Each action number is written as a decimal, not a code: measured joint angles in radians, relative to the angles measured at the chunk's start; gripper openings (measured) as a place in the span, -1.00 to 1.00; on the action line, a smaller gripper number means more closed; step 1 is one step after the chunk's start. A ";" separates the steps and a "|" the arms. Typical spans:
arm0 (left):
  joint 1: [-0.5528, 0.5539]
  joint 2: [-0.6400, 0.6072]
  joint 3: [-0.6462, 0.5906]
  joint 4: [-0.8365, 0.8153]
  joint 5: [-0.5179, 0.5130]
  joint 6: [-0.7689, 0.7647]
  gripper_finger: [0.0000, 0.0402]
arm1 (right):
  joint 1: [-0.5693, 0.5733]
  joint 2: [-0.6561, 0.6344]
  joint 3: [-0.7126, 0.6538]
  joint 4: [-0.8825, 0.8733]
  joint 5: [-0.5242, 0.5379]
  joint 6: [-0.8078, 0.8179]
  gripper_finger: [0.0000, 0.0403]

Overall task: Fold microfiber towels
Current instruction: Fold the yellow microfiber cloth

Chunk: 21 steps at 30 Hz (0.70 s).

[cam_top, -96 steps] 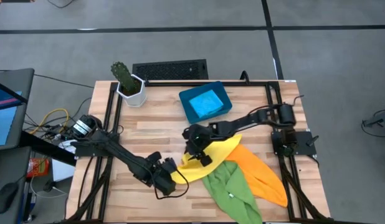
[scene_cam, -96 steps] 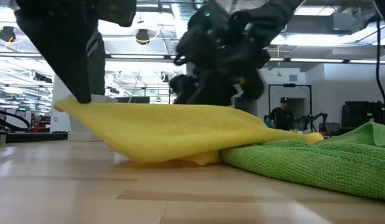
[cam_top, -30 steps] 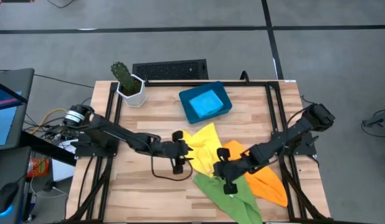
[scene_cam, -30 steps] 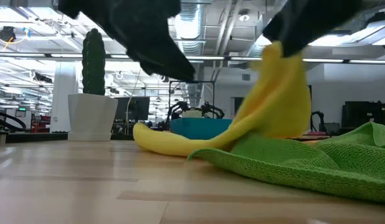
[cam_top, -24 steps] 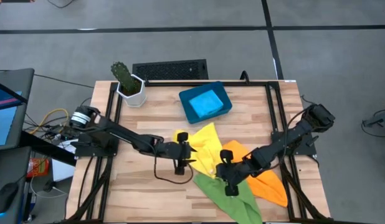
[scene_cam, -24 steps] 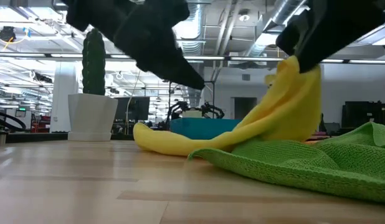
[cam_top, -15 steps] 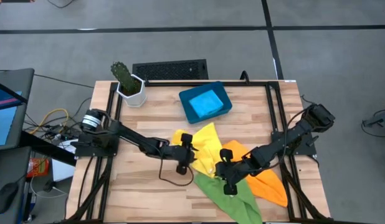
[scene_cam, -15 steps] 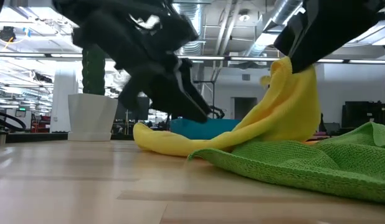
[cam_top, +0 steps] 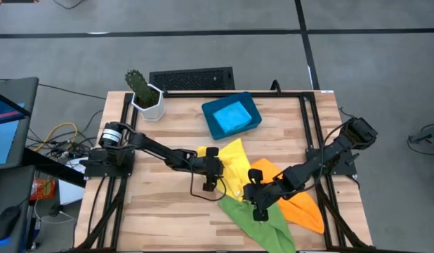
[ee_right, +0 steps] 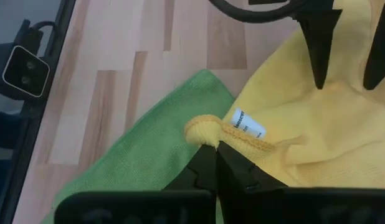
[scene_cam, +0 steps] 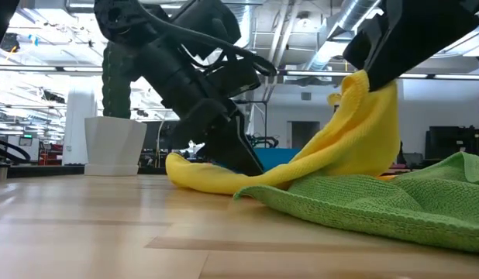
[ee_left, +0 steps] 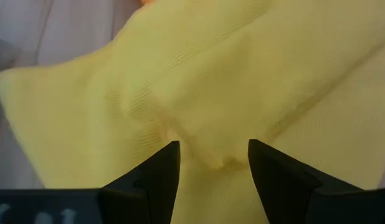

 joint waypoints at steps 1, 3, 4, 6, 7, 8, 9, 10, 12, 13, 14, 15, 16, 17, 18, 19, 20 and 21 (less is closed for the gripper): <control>0.000 0.000 0.002 0.001 0.017 -0.010 -0.09 | 0.000 0.000 0.000 0.000 0.000 0.000 -0.90; -0.001 0.005 0.002 0.002 0.031 -0.033 -0.12 | 0.000 0.000 0.000 0.000 0.000 0.000 -0.90; -0.002 0.011 0.002 0.001 0.031 -0.046 -0.15 | 0.000 0.000 0.000 0.000 0.000 0.000 -0.90; -0.001 0.023 0.002 -0.003 0.032 -0.071 -0.21 | 0.000 0.000 0.000 0.000 0.000 0.000 -0.88; 0.000 0.023 0.001 -0.007 0.031 -0.078 -0.24 | 0.000 0.000 0.000 0.000 0.000 0.000 -0.87; 0.000 0.023 0.001 -0.002 0.030 -0.085 -0.28 | 0.000 0.000 0.000 0.000 0.000 0.000 -0.86; 0.001 0.023 0.002 0.002 0.029 -0.090 -0.33 | 0.000 0.000 0.000 0.000 0.000 0.000 -0.86; 0.001 0.021 0.002 0.000 0.027 -0.096 -0.37 | 0.000 0.000 0.000 0.000 0.000 0.000 -0.86; 0.000 0.011 0.002 -0.008 0.027 -0.108 -0.48 | 0.000 0.000 0.000 0.000 0.000 0.000 -0.87; 0.000 0.006 0.002 -0.002 0.027 -0.117 -0.54 | 0.000 0.000 0.000 0.000 0.000 0.000 -0.88; 0.000 0.002 0.003 -0.001 0.028 -0.124 -0.60 | 0.000 0.000 0.000 0.000 0.000 -0.001 -0.89; 0.000 0.002 0.003 0.004 0.028 -0.131 -0.67 | 0.000 0.000 0.000 0.001 0.000 -0.001 -0.90; 0.000 0.002 0.003 0.004 0.030 -0.133 -0.73 | 0.000 0.000 0.000 0.001 0.000 0.000 -0.91; 0.000 0.002 0.003 0.003 0.032 -0.137 -0.80 | 0.000 0.000 0.000 0.001 0.000 0.000 -0.91; 0.000 0.002 0.003 0.006 0.036 -0.139 -0.87 | 0.000 0.000 0.000 0.001 0.000 0.000 -0.90; 0.000 0.002 0.003 0.010 0.046 -0.144 -0.93 | 0.000 0.000 0.000 0.001 0.000 0.000 -0.89; 0.000 0.002 0.003 0.011 0.050 -0.150 -0.96 | 0.000 0.000 0.000 0.001 0.000 0.000 -0.88; 0.000 0.002 0.003 0.010 0.050 -0.155 -0.97 | 0.000 0.000 0.000 0.001 0.000 0.000 -0.87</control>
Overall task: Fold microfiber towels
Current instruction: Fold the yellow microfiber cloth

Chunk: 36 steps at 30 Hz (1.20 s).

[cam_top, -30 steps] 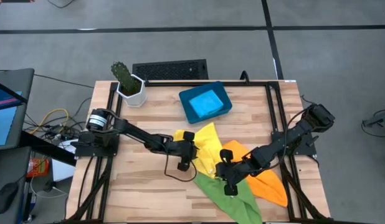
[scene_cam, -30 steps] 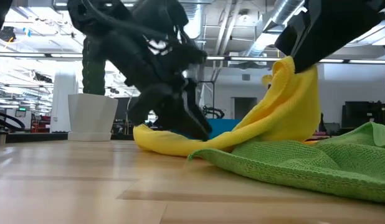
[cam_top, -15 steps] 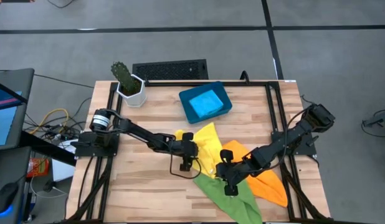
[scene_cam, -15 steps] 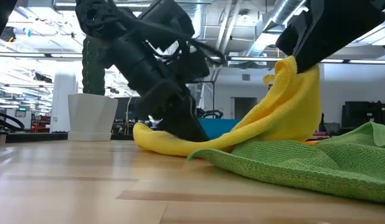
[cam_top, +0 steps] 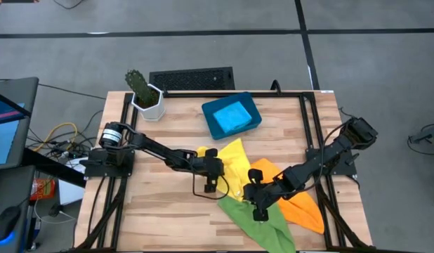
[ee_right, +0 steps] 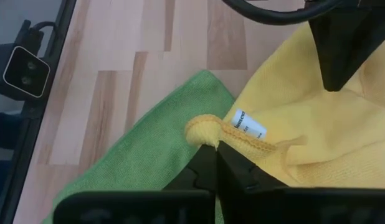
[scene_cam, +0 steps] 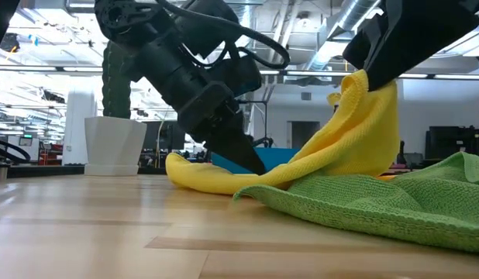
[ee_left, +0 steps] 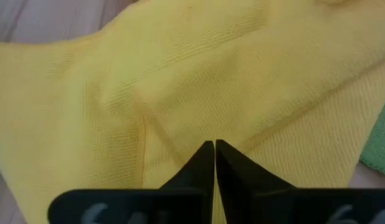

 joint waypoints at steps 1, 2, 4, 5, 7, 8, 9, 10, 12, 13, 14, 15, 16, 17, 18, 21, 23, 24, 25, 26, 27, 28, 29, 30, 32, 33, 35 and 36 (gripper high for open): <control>0.000 0.000 0.000 -0.004 0.000 -0.002 -0.97 | 0.000 0.000 0.000 0.000 0.000 0.000 -0.86; 0.000 0.000 0.000 -0.012 -0.003 -0.001 -0.97 | 0.000 0.000 0.000 0.000 0.000 0.000 -0.86; 0.000 -0.013 -0.001 -0.046 -0.024 0.017 -0.98 | 0.000 0.000 0.000 0.000 0.000 0.000 -0.87; 0.000 -0.023 -0.001 -0.046 -0.035 0.036 -0.98 | 0.000 0.000 0.000 0.000 0.000 0.000 -0.87; -0.001 -0.050 -0.001 -0.042 -0.073 0.081 -0.97 | 0.000 0.000 0.001 0.000 0.000 0.000 -0.89; -0.001 -0.060 0.000 -0.036 -0.092 0.099 -0.96 | 0.000 0.000 0.001 0.002 0.000 0.000 -0.89; -0.001 -0.067 0.001 -0.035 -0.102 0.113 -0.94 | 0.000 0.000 0.001 0.004 0.000 0.000 -0.89; 0.003 -0.069 0.001 -0.036 -0.100 0.117 -0.91 | 0.000 0.000 0.001 0.004 0.000 0.000 -0.89; 0.017 -0.068 0.000 -0.051 -0.048 0.085 -0.81 | 0.000 0.000 0.001 0.004 0.000 0.000 -0.87; 0.024 -0.067 0.000 -0.058 -0.007 0.058 -0.75 | 0.000 0.000 0.001 0.004 0.000 0.000 -0.86; 0.029 -0.059 0.000 -0.058 0.031 0.032 -0.68 | 0.000 0.000 0.001 0.004 0.000 0.000 -0.85; 0.032 -0.047 0.001 -0.057 0.051 0.011 -0.61 | 0.000 0.000 0.001 0.004 0.000 0.000 -0.85; 0.032 -0.037 0.000 -0.063 0.059 0.001 -0.53 | 0.000 0.000 0.001 0.004 0.000 0.000 -0.85; 0.032 -0.028 -0.002 -0.066 0.060 -0.002 -0.46 | 0.000 0.000 0.001 0.004 0.000 0.000 -0.86; 0.032 -0.020 -0.002 -0.055 0.059 -0.002 -0.38 | 0.000 0.000 0.001 0.004 0.000 0.000 -0.86; 0.031 -0.003 0.000 -0.041 0.055 -0.002 -0.19 | 0.000 0.000 0.001 0.002 0.000 0.000 -0.89; 0.032 0.006 -0.001 -0.056 0.049 -0.021 -0.11 | 0.000 0.000 0.001 0.001 0.000 0.000 -0.90; 0.032 0.006 -0.002 -0.061 0.043 -0.030 -0.08 | 0.000 0.000 0.001 0.001 0.000 0.000 -0.90; 0.032 0.006 -0.001 -0.054 0.029 -0.036 -0.06 | 0.000 0.000 0.001 0.001 0.000 0.000 -0.89; 0.032 0.005 -0.001 -0.051 0.015 -0.041 -0.05 | 0.000 0.000 0.001 0.000 0.000 0.000 -0.88; 0.032 0.005 -0.001 -0.051 0.002 -0.042 -0.05 | 0.000 0.000 0.001 0.001 0.000 0.000 -0.87; 0.032 0.005 -0.001 -0.053 -0.005 -0.043 -0.06 | -0.001 0.000 0.001 0.002 0.000 0.000 -0.86; 0.033 0.005 -0.001 -0.054 -0.008 -0.043 -0.07 | -0.002 0.000 0.001 0.003 0.000 0.000 -0.85; 0.033 0.013 0.000 -0.047 -0.006 -0.043 -0.09 | -0.002 0.000 0.001 0.002 0.000 0.000 -0.85; 0.035 0.030 0.000 -0.034 0.012 -0.043 -0.15 | -0.002 0.000 0.001 0.003 0.000 0.000 -0.86; 0.035 0.033 -0.001 -0.028 0.021 -0.047 -0.18 | -0.002 0.000 0.001 0.003 0.000 0.000 -0.87; 0.035 0.047 0.001 0.000 0.027 -0.060 -0.24 | -0.002 0.000 0.001 0.003 0.000 0.000 -0.89; 0.035 0.050 0.002 0.006 0.026 -0.066 -0.27 | -0.002 0.000 0.001 0.002 0.000 0.001 -0.90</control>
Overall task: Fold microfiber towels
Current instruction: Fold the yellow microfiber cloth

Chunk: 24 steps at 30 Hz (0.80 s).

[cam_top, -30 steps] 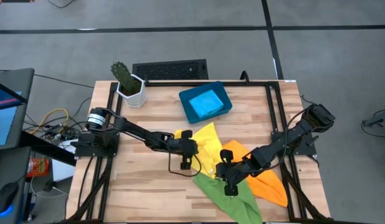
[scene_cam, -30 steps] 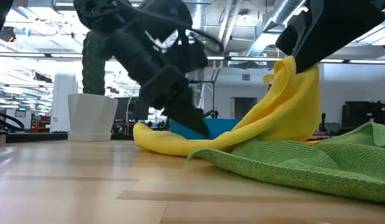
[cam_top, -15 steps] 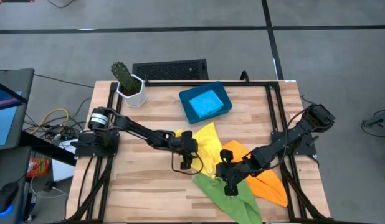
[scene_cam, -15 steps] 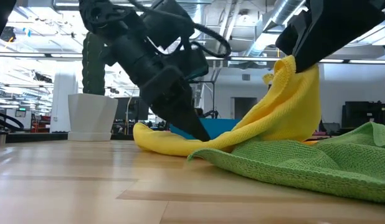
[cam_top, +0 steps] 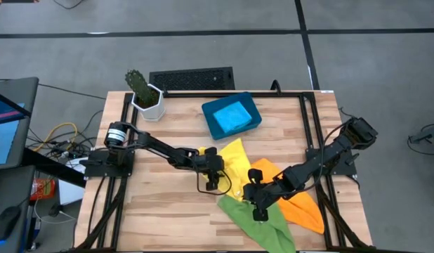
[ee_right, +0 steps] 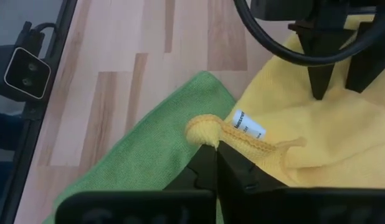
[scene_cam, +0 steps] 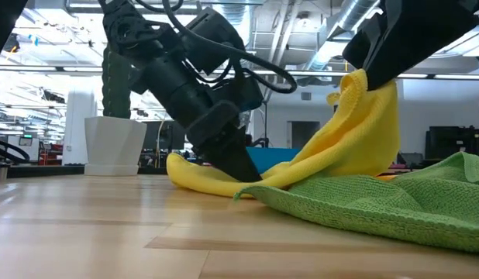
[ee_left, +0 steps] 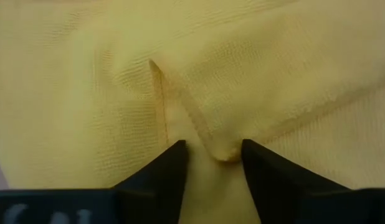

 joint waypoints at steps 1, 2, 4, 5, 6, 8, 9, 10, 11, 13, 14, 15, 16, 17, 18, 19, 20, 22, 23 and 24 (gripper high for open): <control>0.000 0.000 0.000 0.000 0.000 -0.001 -0.30 | 0.000 0.000 0.000 0.000 0.000 0.000 -0.90; 0.000 0.000 0.000 0.001 -0.001 -0.001 -0.33 | 0.000 0.000 0.000 0.000 0.000 0.000 -0.90; 0.000 0.000 0.000 0.000 -0.011 -0.005 -0.42 | 0.000 0.000 0.000 -0.001 0.000 0.000 -0.89; 0.000 -0.003 0.000 -0.002 -0.010 -0.006 -0.47 | 0.000 0.000 0.000 -0.001 0.000 0.000 -0.88; 0.000 -0.006 -0.001 -0.004 -0.010 -0.007 -0.54 | 0.000 0.000 0.000 -0.001 0.000 0.000 -0.87; 0.000 -0.006 -0.001 0.003 -0.010 -0.008 -0.69 | 0.000 0.000 0.000 -0.001 0.000 0.000 -0.86; -0.002 -0.006 0.005 -0.003 -0.010 -0.012 -0.77 | 0.000 0.000 0.000 -0.001 0.001 0.000 -0.86; -0.003 -0.006 0.014 -0.005 -0.011 -0.016 -0.85 | 0.000 0.000 0.000 -0.001 0.002 0.000 -0.86; -0.004 -0.006 0.025 -0.005 -0.012 -0.019 -0.92 | 0.000 0.000 0.000 -0.001 0.002 0.000 -0.86; -0.004 -0.006 0.044 -0.004 -0.033 -0.023 -0.96 | 0.000 0.000 0.000 -0.001 0.003 0.000 -0.88; -0.004 -0.006 0.057 -0.018 -0.048 -0.027 -0.95 | 0.000 0.000 0.000 -0.001 0.004 0.000 -0.89; -0.004 -0.007 0.073 -0.040 -0.060 -0.032 -0.95 | 0.000 0.000 0.000 -0.001 0.004 0.000 -0.89; -0.004 -0.018 0.092 -0.074 -0.069 -0.032 -0.95 | 0.000 0.000 0.000 -0.001 0.005 0.000 -0.89; -0.004 -0.029 0.113 -0.110 -0.074 -0.029 -0.95 | 0.000 0.000 0.000 -0.001 0.005 0.001 -0.89; -0.004 -0.040 0.136 -0.140 -0.076 -0.026 -0.97 | 0.000 0.000 0.000 -0.002 0.005 0.005 -0.88; -0.004 -0.056 0.158 -0.185 -0.076 -0.026 -0.98 | 0.000 0.000 0.000 -0.002 0.008 0.008 -0.87; -0.003 -0.072 0.177 -0.245 -0.078 -0.030 -0.98 | -0.002 0.000 0.000 -0.002 0.012 0.011 -0.86; -0.003 -0.103 0.221 -0.370 -0.085 -0.048 -0.98 | -0.006 0.000 0.000 -0.003 0.020 0.028 -0.84; -0.004 -0.119 0.247 -0.431 -0.091 -0.061 -0.98 | -0.006 0.000 0.000 -0.005 0.021 0.035 -0.84; -0.005 -0.143 0.271 -0.498 -0.094 -0.076 -0.99 | -0.008 0.000 0.000 -0.004 0.023 0.042 -0.84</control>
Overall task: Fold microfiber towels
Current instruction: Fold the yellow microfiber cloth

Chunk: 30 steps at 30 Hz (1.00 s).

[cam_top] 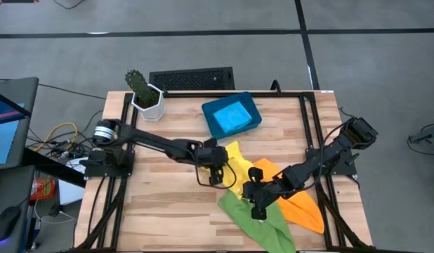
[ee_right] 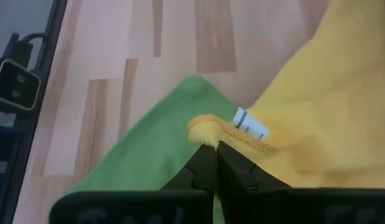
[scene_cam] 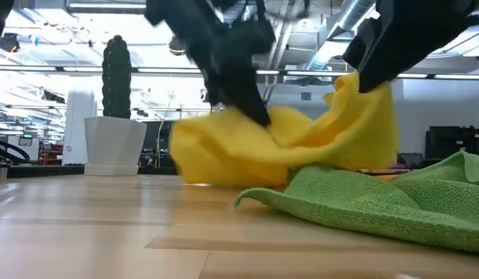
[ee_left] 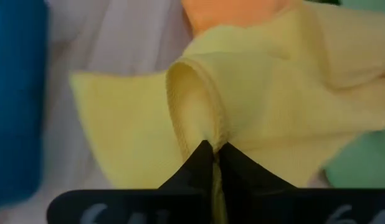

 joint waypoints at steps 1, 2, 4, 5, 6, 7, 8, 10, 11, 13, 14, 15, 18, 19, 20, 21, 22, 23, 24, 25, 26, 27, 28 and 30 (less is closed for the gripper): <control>-0.002 -0.022 0.024 -0.072 -0.003 -0.015 -0.99 | -0.003 0.000 0.000 0.000 0.001 0.008 -0.84; -0.005 -0.049 0.053 -0.140 -0.006 -0.028 -0.99 | -0.006 0.000 0.000 0.000 0.001 0.017 -0.84; -0.016 -0.101 0.101 -0.282 -0.024 -0.053 -0.99 | -0.012 -0.009 0.000 0.001 0.001 0.026 -0.86; -0.025 -0.132 0.123 -0.348 -0.038 -0.068 -0.99 | -0.016 -0.017 0.000 0.005 0.001 0.026 -0.87; -0.035 -0.163 0.142 -0.413 -0.055 -0.086 -0.99 | -0.020 -0.029 0.000 0.008 0.002 0.026 -0.88; -0.041 -0.195 0.162 -0.475 -0.066 -0.108 -0.99 | -0.026 -0.043 0.000 0.006 0.011 0.024 -0.89; -0.050 -0.231 0.177 -0.524 -0.076 -0.134 -0.99 | -0.032 -0.060 0.000 0.008 0.023 0.018 -0.89; -0.064 -0.301 0.199 -0.615 -0.102 -0.217 -0.99 | -0.048 -0.103 0.000 0.010 0.060 -0.007 -0.89; -0.073 -0.336 0.201 -0.651 -0.120 -0.260 -0.99 | -0.059 -0.128 0.000 0.016 0.080 -0.027 -0.89; -0.090 -0.409 0.201 -0.692 -0.152 -0.345 -1.00 | -0.084 -0.181 0.000 0.028 0.115 -0.073 -0.87; -0.100 -0.446 0.201 -0.700 -0.168 -0.382 -1.00 | -0.099 -0.205 0.000 0.041 0.124 -0.100 -0.85; -0.111 -0.480 0.202 -0.707 -0.186 -0.413 -1.00 | -0.115 -0.226 0.000 0.054 0.133 -0.123 -0.85; -0.137 -0.562 0.202 -0.713 -0.282 -0.438 -1.00 | -0.183 -0.274 0.000 0.139 0.135 -0.212 -0.86; -0.137 -0.583 0.202 -0.719 -0.324 -0.433 -1.00 | -0.209 -0.283 0.000 0.182 0.133 -0.251 -0.87; -0.134 -0.599 0.202 -0.727 -0.366 -0.424 -1.00 | -0.237 -0.290 0.000 0.234 0.131 -0.296 -0.88; -0.125 -0.614 0.202 -0.729 -0.397 -0.414 -1.00 | -0.268 -0.293 0.000 0.288 0.132 -0.339 -0.90; -0.113 -0.627 0.202 -0.729 -0.417 -0.405 -1.00 | -0.298 -0.293 0.000 0.347 0.131 -0.374 -0.90; -0.102 -0.636 0.202 -0.729 -0.426 -0.401 -0.99 | -0.327 -0.293 0.002 0.387 0.127 -0.391 -0.90; -0.090 -0.646 0.202 -0.727 -0.425 -0.401 -0.98 | -0.354 -0.290 0.013 0.406 0.107 -0.396 -0.90; -0.081 -0.654 0.202 -0.725 -0.422 -0.404 -0.96 | -0.378 -0.281 0.037 0.410 0.063 -0.397 -0.90; -0.074 -0.662 0.202 -0.722 -0.409 -0.411 -0.93 | -0.398 -0.272 0.063 0.402 0.007 -0.398 -0.89; -0.071 -0.669 0.202 -0.717 -0.391 -0.413 -0.90 | -0.409 -0.264 0.088 0.371 -0.043 -0.398 -0.89; -0.070 -0.672 0.202 -0.713 -0.377 -0.413 -0.87 | -0.412 -0.251 0.115 0.339 -0.080 -0.397 -0.89; -0.075 -0.671 0.202 -0.708 -0.356 -0.413 -0.80 | -0.403 -0.220 0.160 0.296 -0.108 -0.402 -0.90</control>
